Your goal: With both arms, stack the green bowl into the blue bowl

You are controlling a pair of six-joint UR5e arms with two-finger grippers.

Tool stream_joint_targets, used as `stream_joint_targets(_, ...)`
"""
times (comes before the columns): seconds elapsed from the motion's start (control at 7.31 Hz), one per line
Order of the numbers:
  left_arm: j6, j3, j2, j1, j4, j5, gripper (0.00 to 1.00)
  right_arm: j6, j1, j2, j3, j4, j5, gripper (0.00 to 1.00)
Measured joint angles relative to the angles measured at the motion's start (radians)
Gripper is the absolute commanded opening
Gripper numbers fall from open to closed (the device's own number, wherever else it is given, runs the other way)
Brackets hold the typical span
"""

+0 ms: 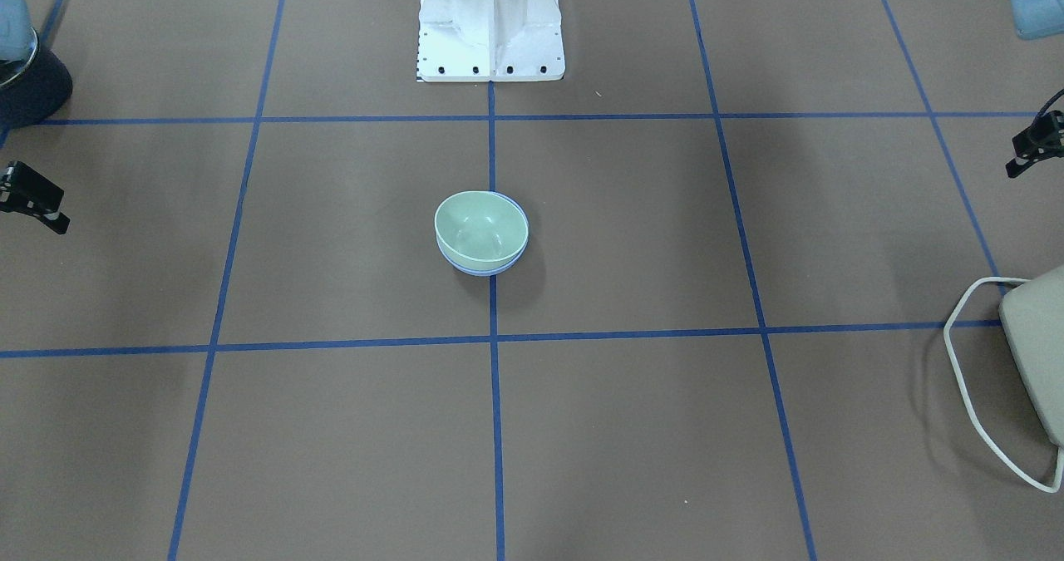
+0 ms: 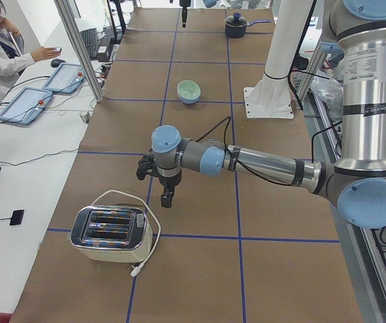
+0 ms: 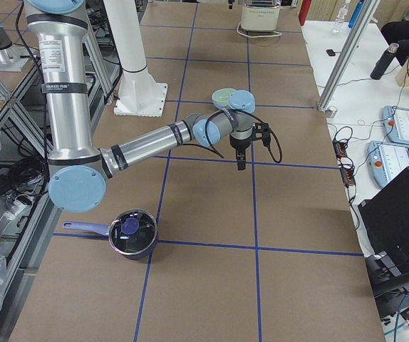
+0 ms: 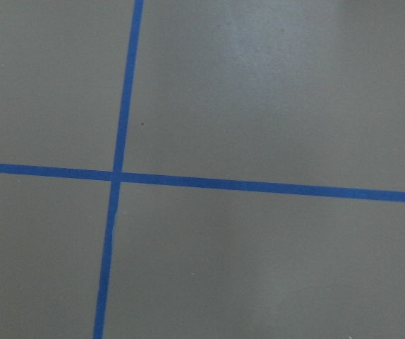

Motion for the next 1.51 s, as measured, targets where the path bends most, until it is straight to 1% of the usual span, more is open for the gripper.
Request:
stream_joint_targets(0.27,0.023,0.007,0.042,-0.028,-0.008,-0.028,1.0,-0.064,0.043,-0.072,-0.006,0.001,0.004,1.0)
stream_joint_targets(0.55,0.026,0.007,0.058,-0.032,-0.013,-0.046,1.0,-0.179,0.113,-0.106,-0.041,-0.001,0.005,1.0)
stream_joint_targets(0.68,0.026,0.009,0.06,-0.033,-0.013,-0.046,1.0,-0.246,0.163,-0.096,-0.087,-0.01,0.008,1.0)
stream_joint_targets(0.82,0.026,0.012,0.06,-0.034,-0.012,-0.046,1.0,-0.317,0.209,-0.067,-0.142,-0.046,0.01,1.0)
stream_joint_targets(0.96,0.026,0.019,0.063,-0.036,-0.012,-0.044,1.0,-0.379,0.252,-0.039,-0.179,-0.106,0.01,1.0)
stream_joint_targets(1.09,0.026,0.028,0.065,-0.038,-0.011,-0.044,1.0,-0.426,0.28,-0.028,-0.194,-0.149,0.008,1.0)
stream_joint_targets(1.23,0.024,0.033,0.068,-0.038,-0.01,-0.045,1.0,-0.447,0.294,-0.029,-0.197,-0.168,0.005,1.0)
stream_joint_targets(1.51,0.02,0.037,0.072,-0.038,-0.009,-0.047,1.0,-0.459,0.301,-0.037,-0.191,-0.175,0.007,1.0)
